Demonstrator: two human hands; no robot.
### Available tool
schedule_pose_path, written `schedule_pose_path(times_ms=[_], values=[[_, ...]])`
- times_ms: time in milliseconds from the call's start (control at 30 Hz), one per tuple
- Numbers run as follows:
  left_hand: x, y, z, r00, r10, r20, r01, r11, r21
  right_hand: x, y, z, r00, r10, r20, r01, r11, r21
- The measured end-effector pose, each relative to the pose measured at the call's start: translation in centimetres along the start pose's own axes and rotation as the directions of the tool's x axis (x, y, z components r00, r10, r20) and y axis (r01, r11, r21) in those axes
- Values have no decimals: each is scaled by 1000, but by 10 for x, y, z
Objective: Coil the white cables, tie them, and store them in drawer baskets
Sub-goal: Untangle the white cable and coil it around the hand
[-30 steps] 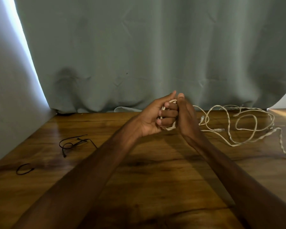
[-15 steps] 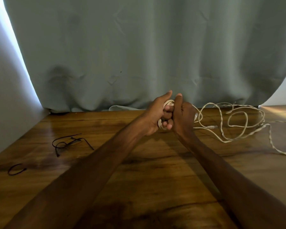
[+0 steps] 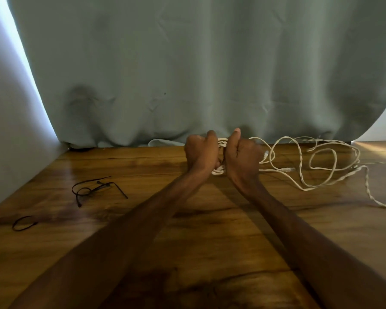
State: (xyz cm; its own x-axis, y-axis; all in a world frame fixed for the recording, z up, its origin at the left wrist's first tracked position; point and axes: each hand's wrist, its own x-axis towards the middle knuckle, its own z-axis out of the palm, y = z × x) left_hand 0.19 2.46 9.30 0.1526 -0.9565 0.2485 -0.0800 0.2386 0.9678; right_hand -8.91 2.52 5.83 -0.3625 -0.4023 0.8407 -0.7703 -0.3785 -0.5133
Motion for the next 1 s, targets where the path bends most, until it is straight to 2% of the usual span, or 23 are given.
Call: schedule_pose_path(times_ms=[100, 200, 367, 467, 567, 667, 733, 800, 867, 933, 1000], values=[[9, -10, 1, 991, 108, -74, -98, 987, 127, -3, -2, 6, 1000, -1, 26, 2, 999, -39], [12, -21, 4, 971, 215, -102, -193, 963, 191, -10, 0, 10, 995, 65, 80, -65, 998, 2], [19, -31, -1, 959, 242, -150, -207, 954, 216, -22, -12, 15, 945, 260, 197, -303, 923, 236], [8, -29, 2, 953, 280, -120, -251, 946, 206, -22, -15, 17, 934, 318, 161, -349, 909, 228], [-5, -24, 7, 970, 232, -70, -214, 956, 203, -13, -7, 14, 939, 326, 112, -342, 924, 172], [-10, -22, 12, 980, 186, 65, -196, 953, 230, -1, 4, 10, 957, 282, 76, -289, 951, 111], [-6, -21, 11, 964, 132, 231, -165, 977, 133, 5, 12, 8, 963, 262, 64, -267, 959, 93], [-5, -15, 5, 895, 44, 443, -44, 999, -10, 10, 19, 3, 964, 261, 52, -265, 961, 80], [-6, -13, -6, 804, 7, 595, 31, 998, -54, 11, 21, -1, 960, 276, 48, -280, 956, 91], [-3, -16, -15, 756, 11, 655, 12, 999, -31, 10, 17, -1, 948, 311, 67, -316, 945, 84], [-1, -21, -25, 737, 24, 676, 1, 999, -37, 7, 14, 3, 932, 349, 101, -358, 930, 86]])
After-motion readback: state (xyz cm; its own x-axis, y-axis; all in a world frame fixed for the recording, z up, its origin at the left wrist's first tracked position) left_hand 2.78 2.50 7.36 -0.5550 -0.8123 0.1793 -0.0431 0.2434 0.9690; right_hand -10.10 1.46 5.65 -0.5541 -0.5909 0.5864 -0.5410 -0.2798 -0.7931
